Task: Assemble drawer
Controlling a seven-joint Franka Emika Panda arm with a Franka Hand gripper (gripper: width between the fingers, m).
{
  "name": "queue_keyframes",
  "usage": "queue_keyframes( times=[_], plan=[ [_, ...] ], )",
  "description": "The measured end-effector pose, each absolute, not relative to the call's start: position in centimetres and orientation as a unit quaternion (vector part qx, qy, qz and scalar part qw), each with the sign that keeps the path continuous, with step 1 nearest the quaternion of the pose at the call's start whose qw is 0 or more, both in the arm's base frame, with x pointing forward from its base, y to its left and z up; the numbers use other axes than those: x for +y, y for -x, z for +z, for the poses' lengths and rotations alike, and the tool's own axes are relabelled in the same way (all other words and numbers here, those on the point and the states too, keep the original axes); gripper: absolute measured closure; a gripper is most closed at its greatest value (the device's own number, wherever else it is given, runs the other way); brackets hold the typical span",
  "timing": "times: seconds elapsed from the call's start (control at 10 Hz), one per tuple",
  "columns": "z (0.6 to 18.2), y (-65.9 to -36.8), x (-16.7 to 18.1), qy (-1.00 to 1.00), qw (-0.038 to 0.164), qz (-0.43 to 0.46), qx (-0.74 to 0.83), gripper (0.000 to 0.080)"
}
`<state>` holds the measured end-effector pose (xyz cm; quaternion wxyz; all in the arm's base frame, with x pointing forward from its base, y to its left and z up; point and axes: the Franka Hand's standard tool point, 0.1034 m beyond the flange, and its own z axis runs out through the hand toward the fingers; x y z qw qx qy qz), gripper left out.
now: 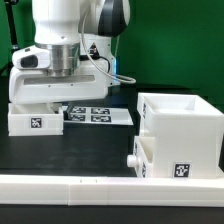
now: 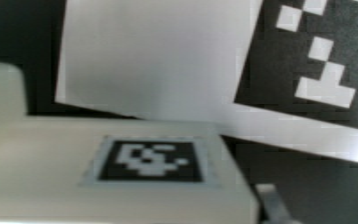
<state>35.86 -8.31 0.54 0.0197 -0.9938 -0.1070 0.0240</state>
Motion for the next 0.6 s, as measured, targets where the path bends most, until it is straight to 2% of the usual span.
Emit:
queue_keyframes(
  times=[0.1,0.6],
  plan=[
    [0.59,-35.93,-8.31,0.994,0.019,0.023,-0.107,0.0757],
    [0.61,-35.95,-8.32,0.994,0.019,0.023,-0.107,0.0757]
  ],
)
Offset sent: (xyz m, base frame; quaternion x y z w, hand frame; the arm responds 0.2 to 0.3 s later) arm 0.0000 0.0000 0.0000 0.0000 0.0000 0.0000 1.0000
